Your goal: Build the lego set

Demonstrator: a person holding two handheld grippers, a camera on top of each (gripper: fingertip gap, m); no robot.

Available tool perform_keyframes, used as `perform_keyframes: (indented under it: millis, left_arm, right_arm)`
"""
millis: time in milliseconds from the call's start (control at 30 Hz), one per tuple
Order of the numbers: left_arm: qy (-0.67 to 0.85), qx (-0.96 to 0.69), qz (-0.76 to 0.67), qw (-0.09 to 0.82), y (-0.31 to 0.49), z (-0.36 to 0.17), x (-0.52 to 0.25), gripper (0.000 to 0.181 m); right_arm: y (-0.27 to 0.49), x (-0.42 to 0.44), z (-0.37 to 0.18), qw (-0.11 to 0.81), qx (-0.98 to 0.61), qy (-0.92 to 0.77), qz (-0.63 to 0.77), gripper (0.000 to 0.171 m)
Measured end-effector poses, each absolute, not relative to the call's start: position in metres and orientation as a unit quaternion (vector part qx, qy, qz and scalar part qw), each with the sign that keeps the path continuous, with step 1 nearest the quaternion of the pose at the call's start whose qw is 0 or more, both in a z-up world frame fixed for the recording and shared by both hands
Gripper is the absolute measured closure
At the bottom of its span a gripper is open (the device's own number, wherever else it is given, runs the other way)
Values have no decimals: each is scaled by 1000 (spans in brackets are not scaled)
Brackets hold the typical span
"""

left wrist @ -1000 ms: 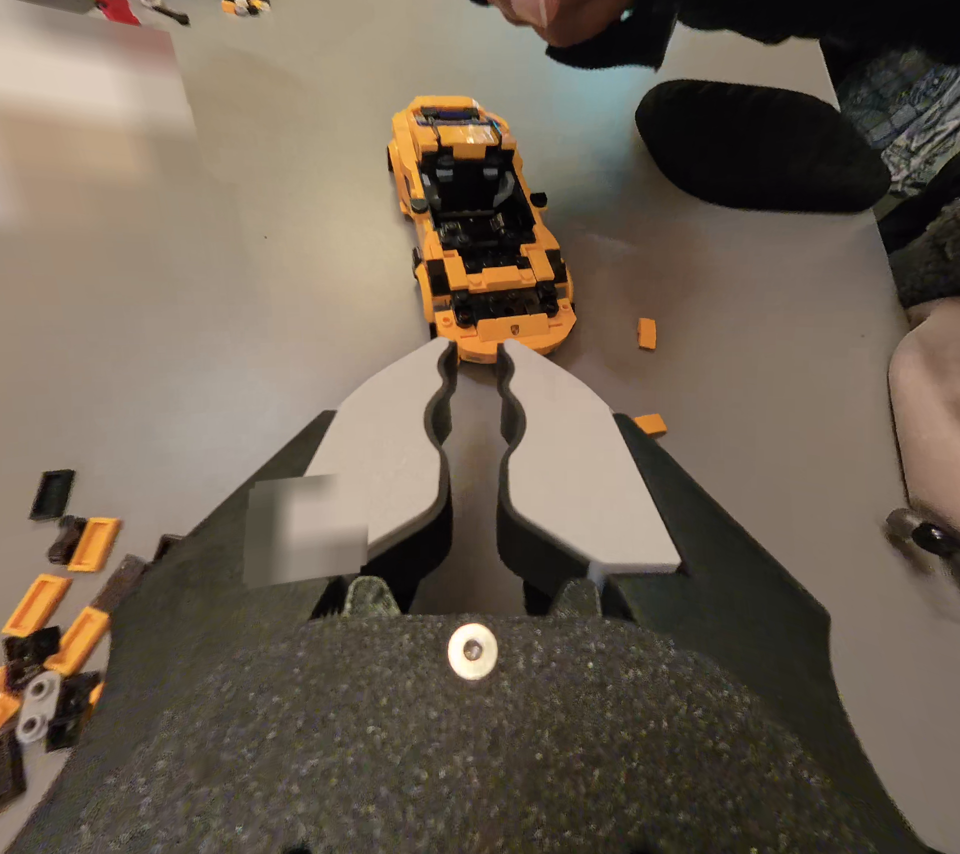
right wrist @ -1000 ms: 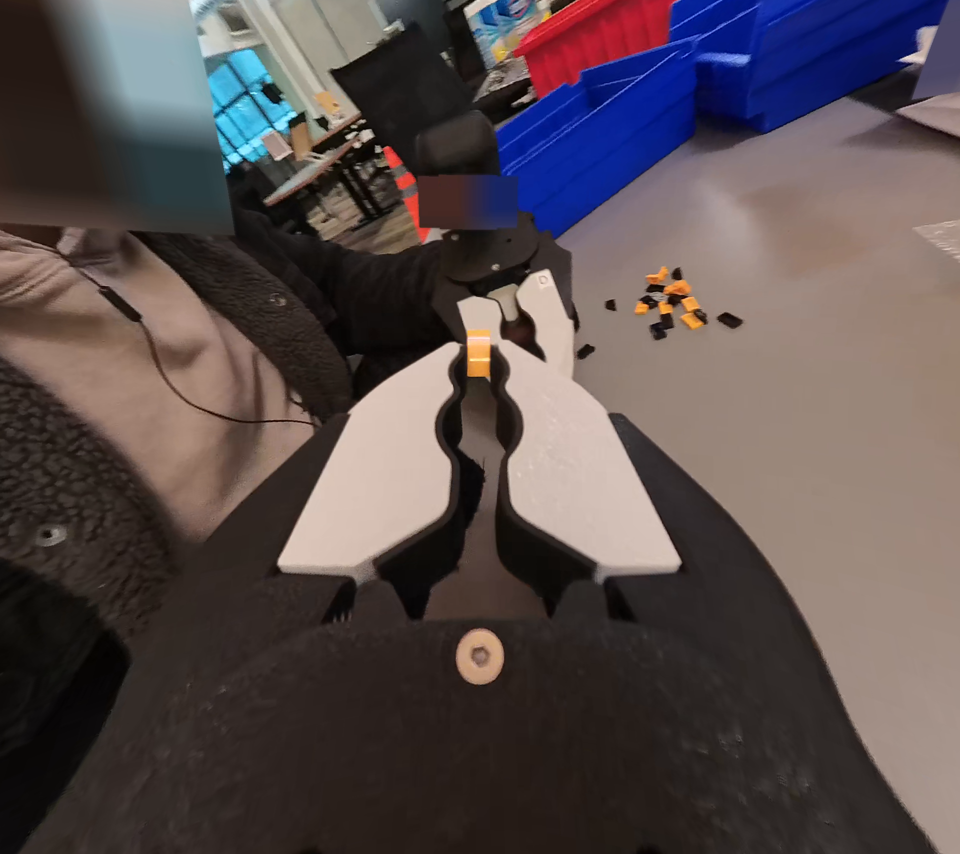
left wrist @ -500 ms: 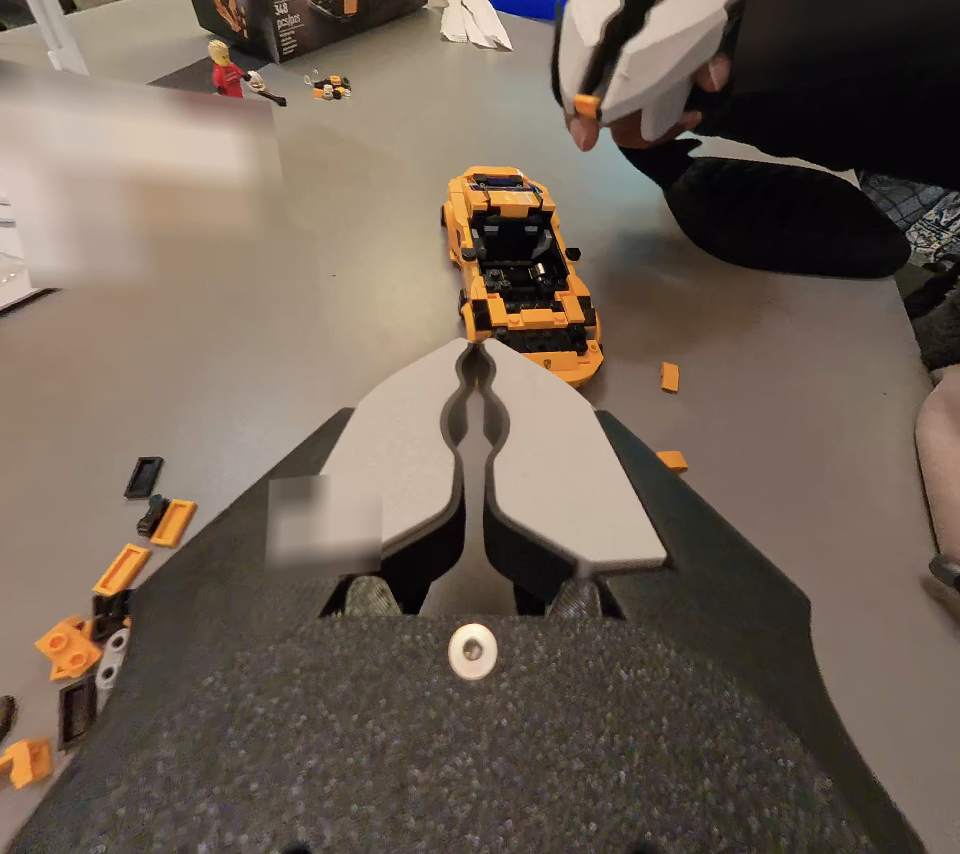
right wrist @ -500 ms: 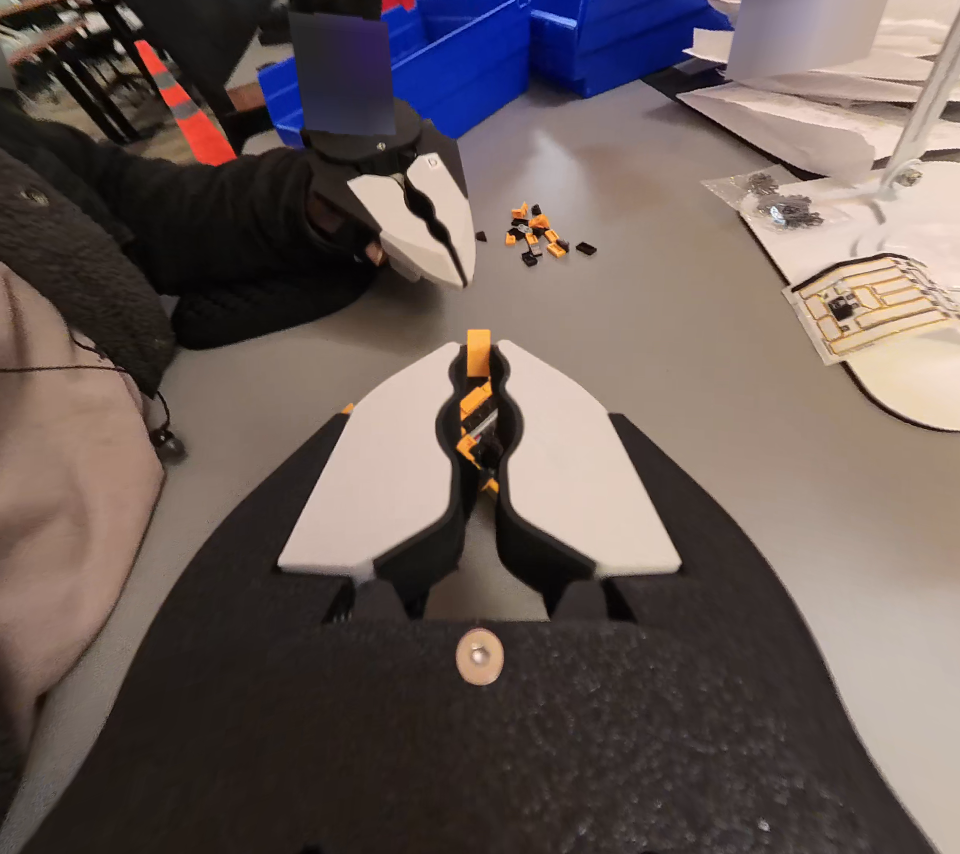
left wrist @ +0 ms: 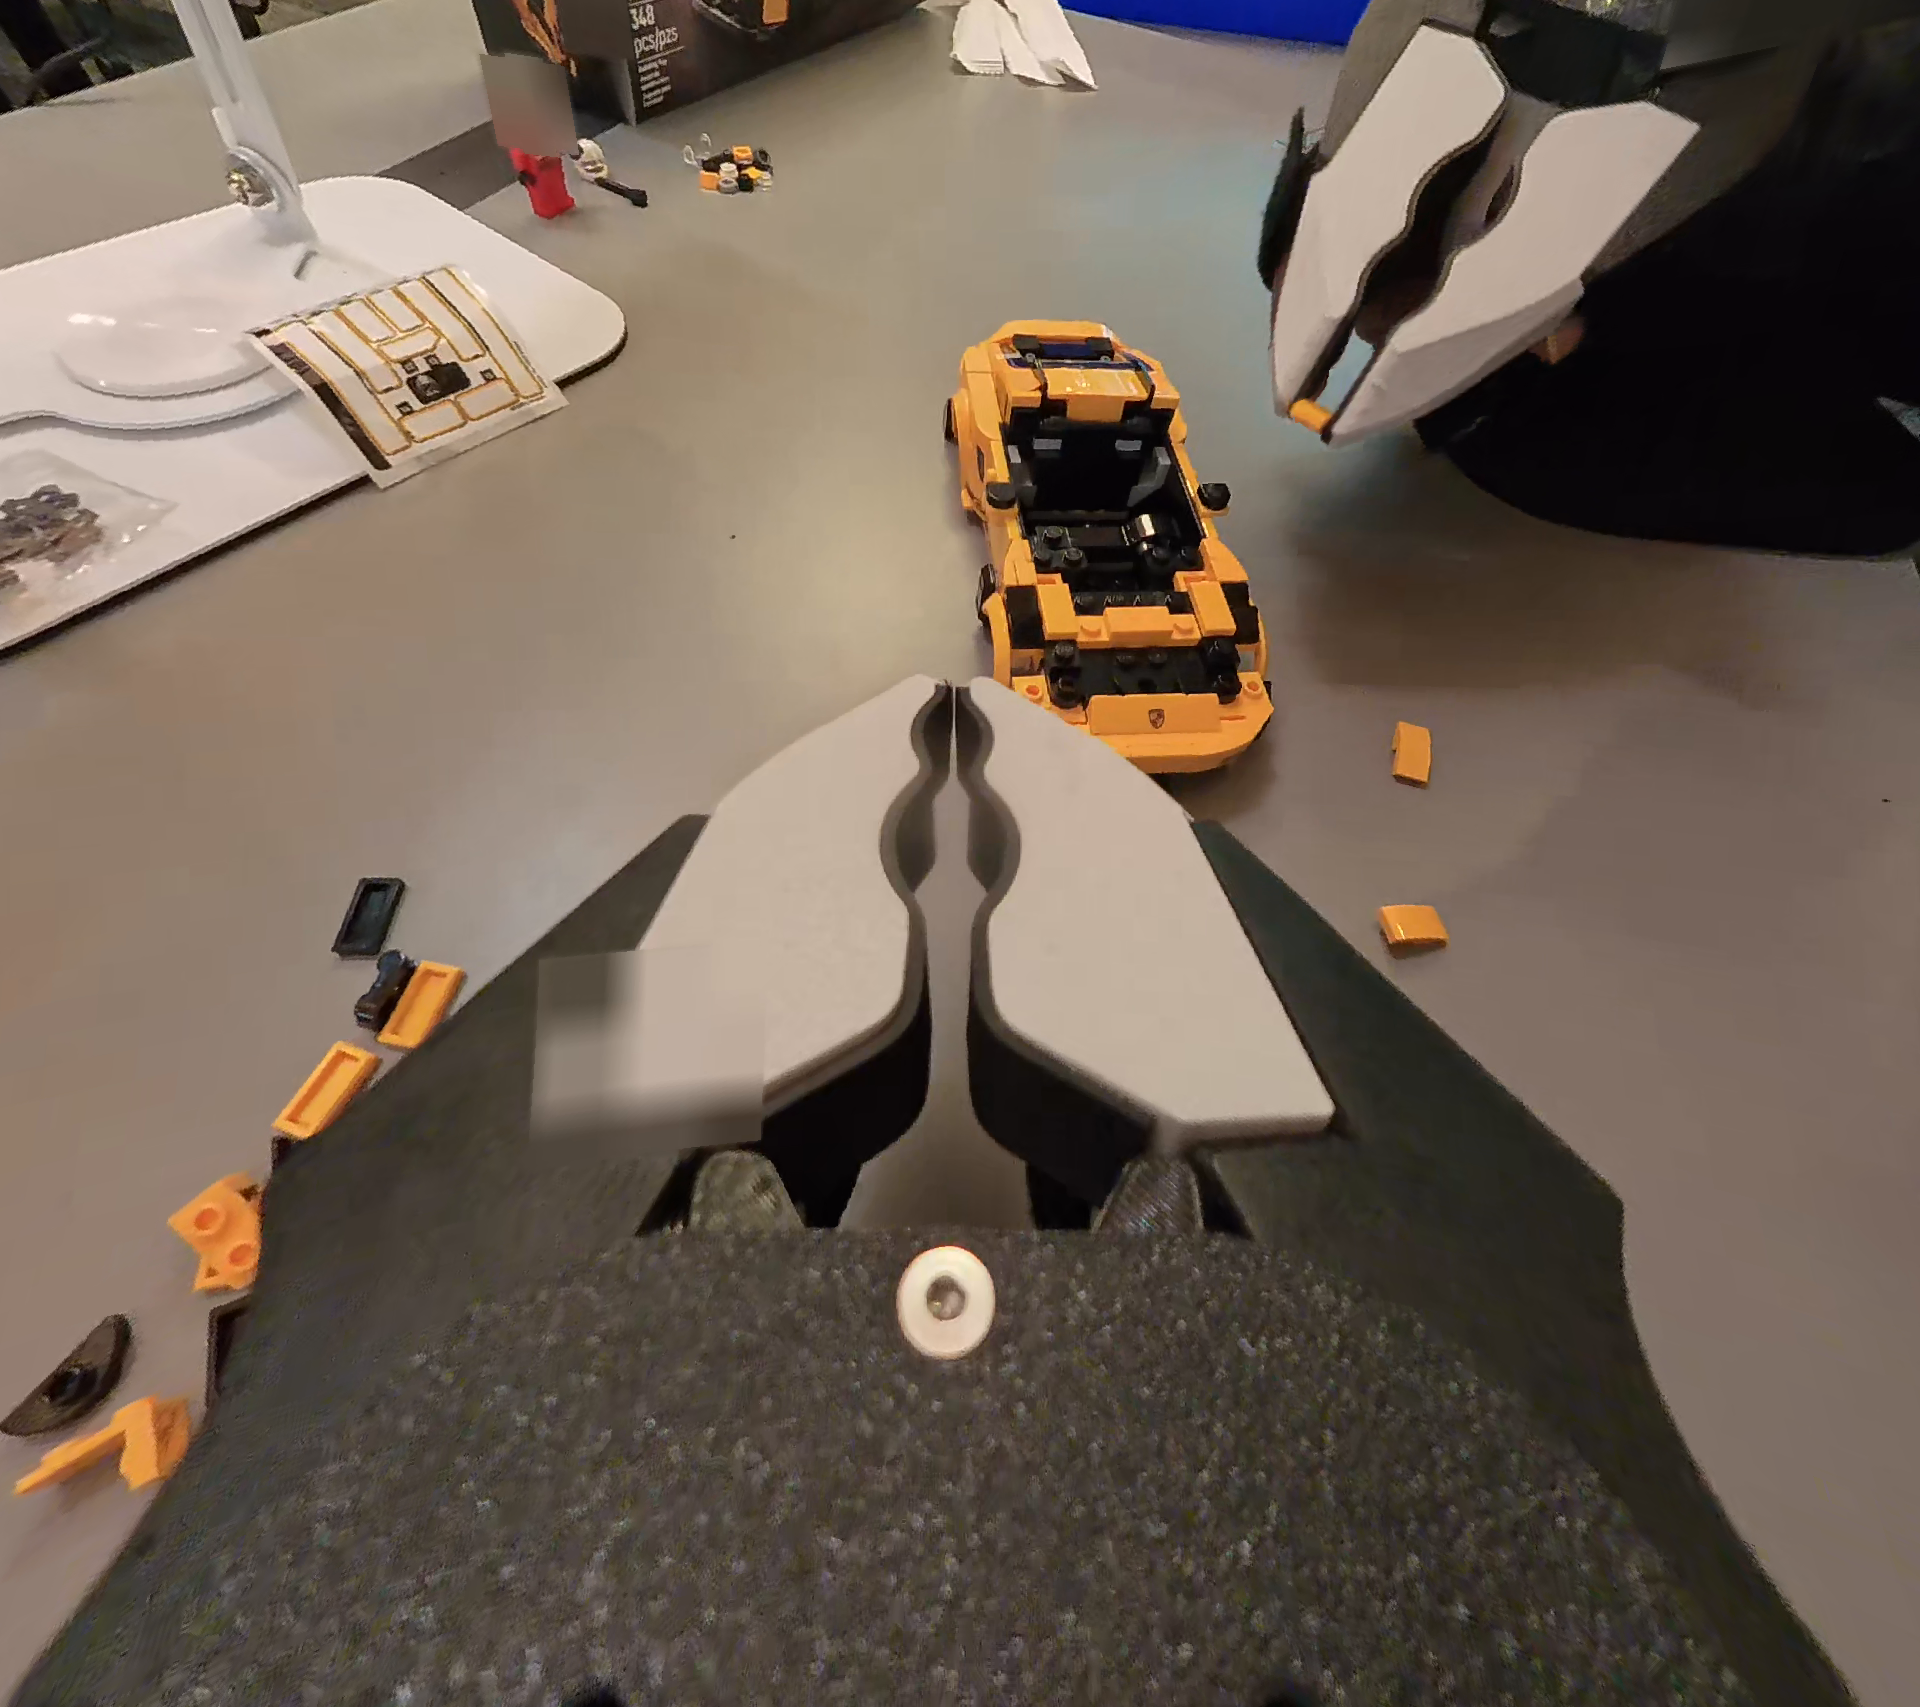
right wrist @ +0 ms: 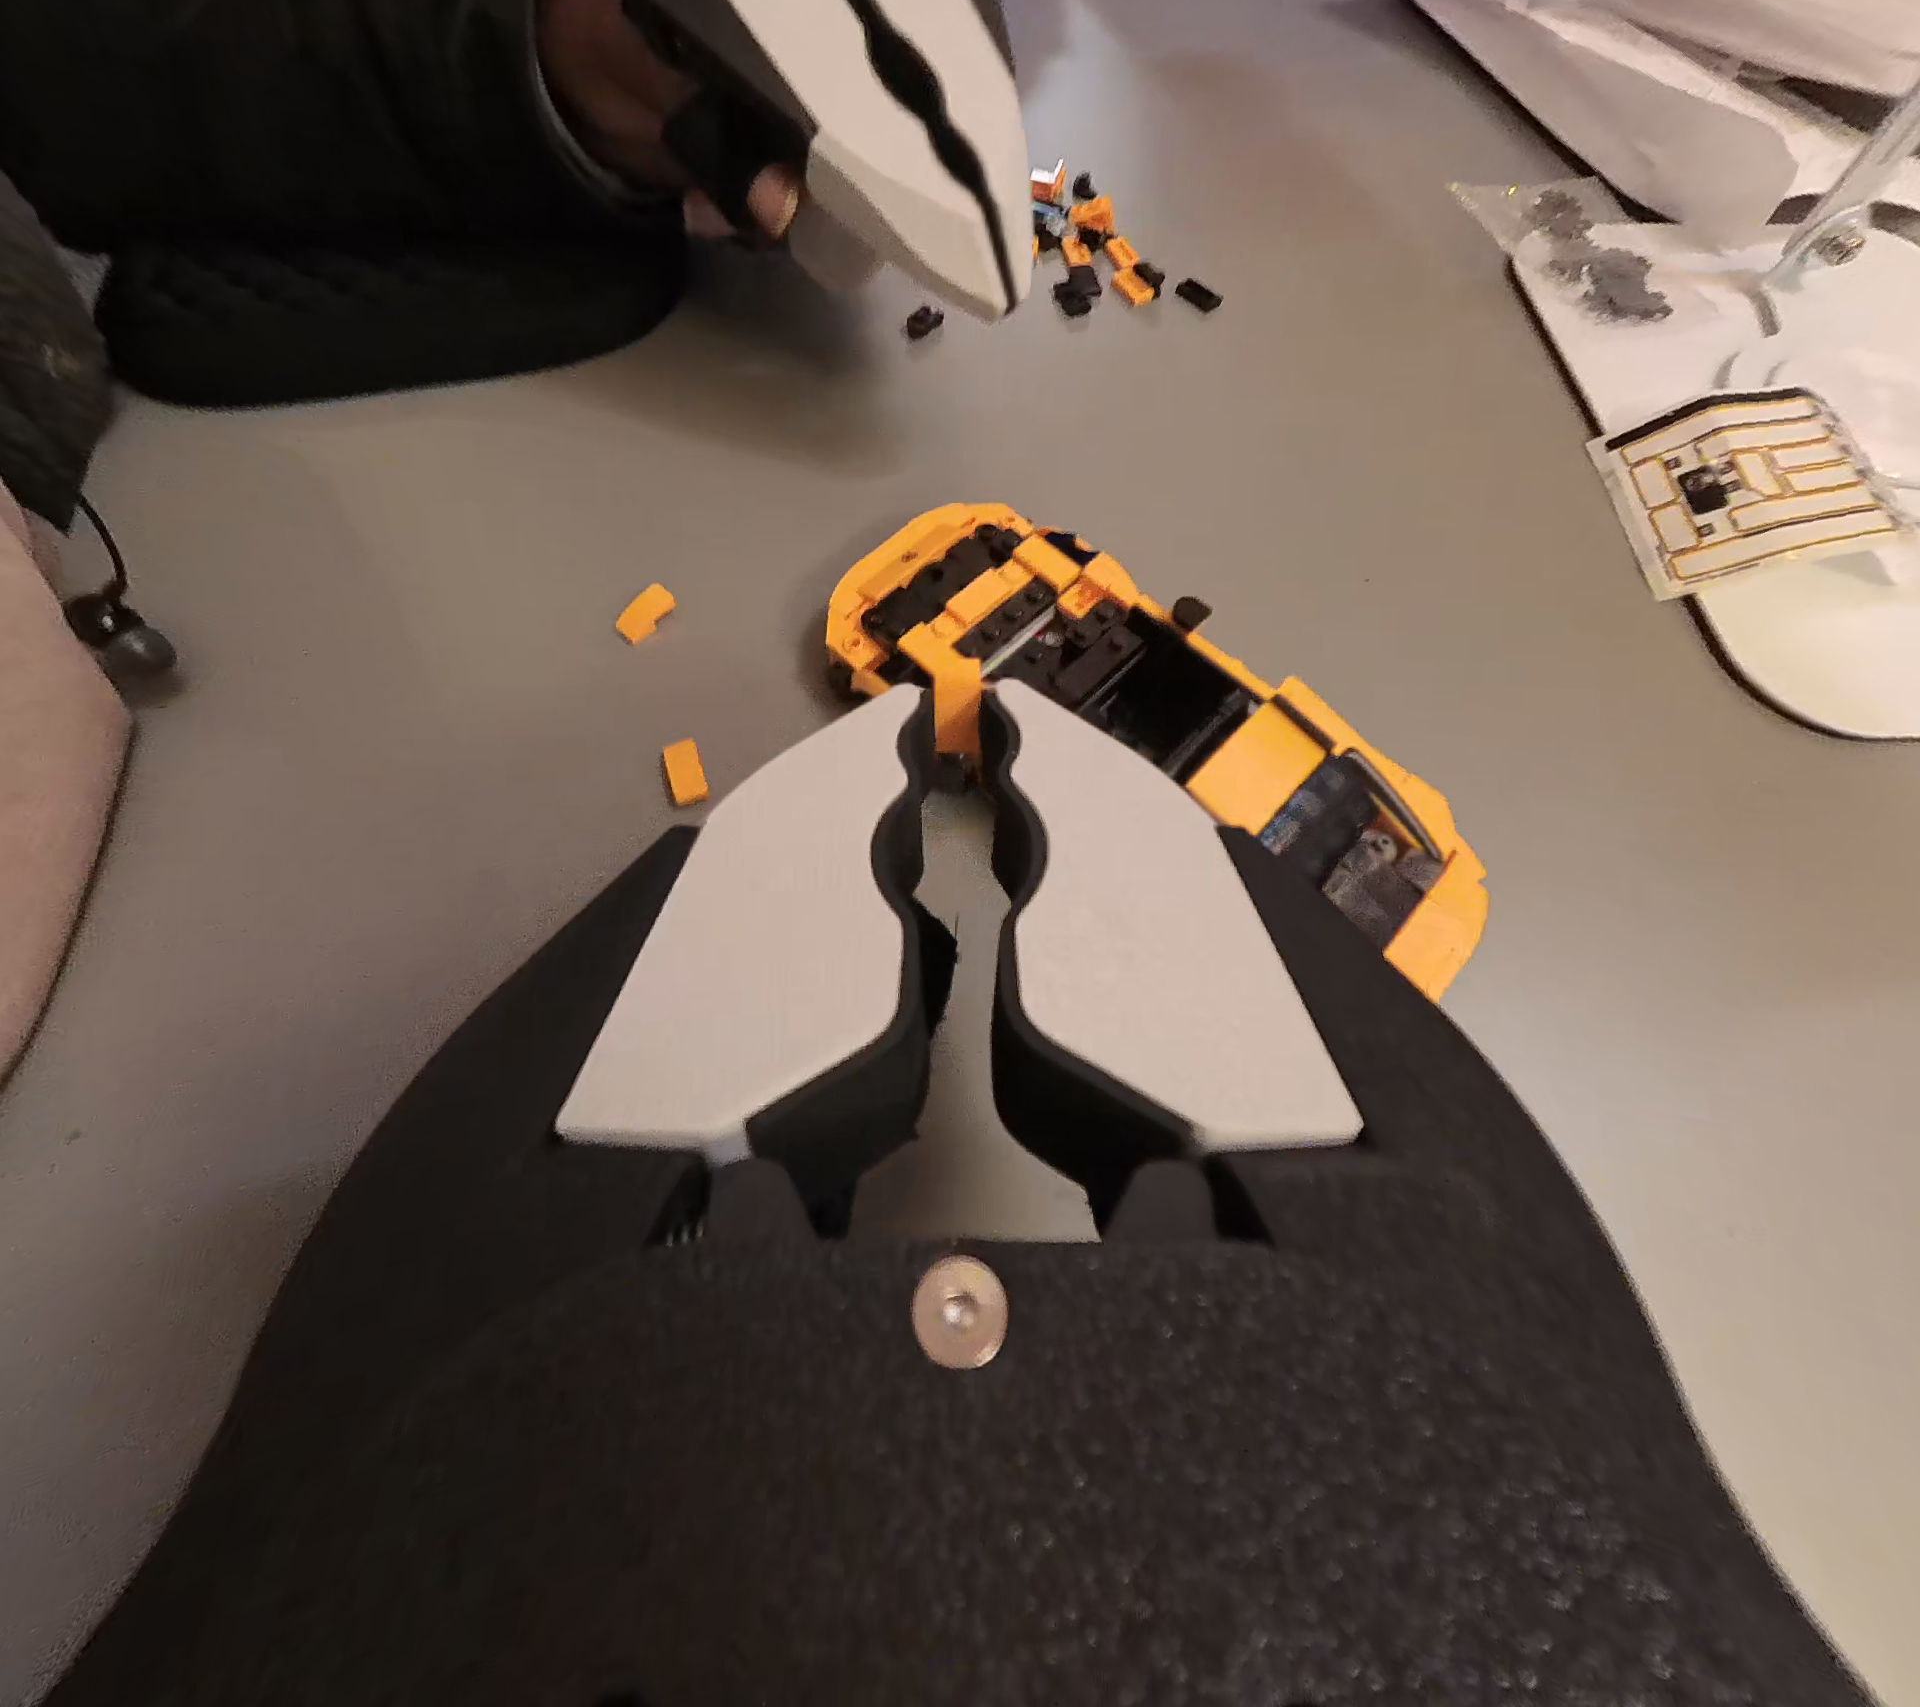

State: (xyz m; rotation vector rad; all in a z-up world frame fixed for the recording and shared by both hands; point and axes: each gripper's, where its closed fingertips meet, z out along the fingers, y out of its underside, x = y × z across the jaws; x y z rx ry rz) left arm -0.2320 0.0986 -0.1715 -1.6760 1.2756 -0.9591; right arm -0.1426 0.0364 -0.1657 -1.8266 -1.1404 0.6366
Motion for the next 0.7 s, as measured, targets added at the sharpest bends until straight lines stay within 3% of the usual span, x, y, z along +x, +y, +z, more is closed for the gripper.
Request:
perform_keyframes:
  millis: [700]
  left_arm:
    - [520,-661,-368,397,96,-176,-231,180]
  right_arm:
    - [22,-146,-210,307,-741,-571,174,163]
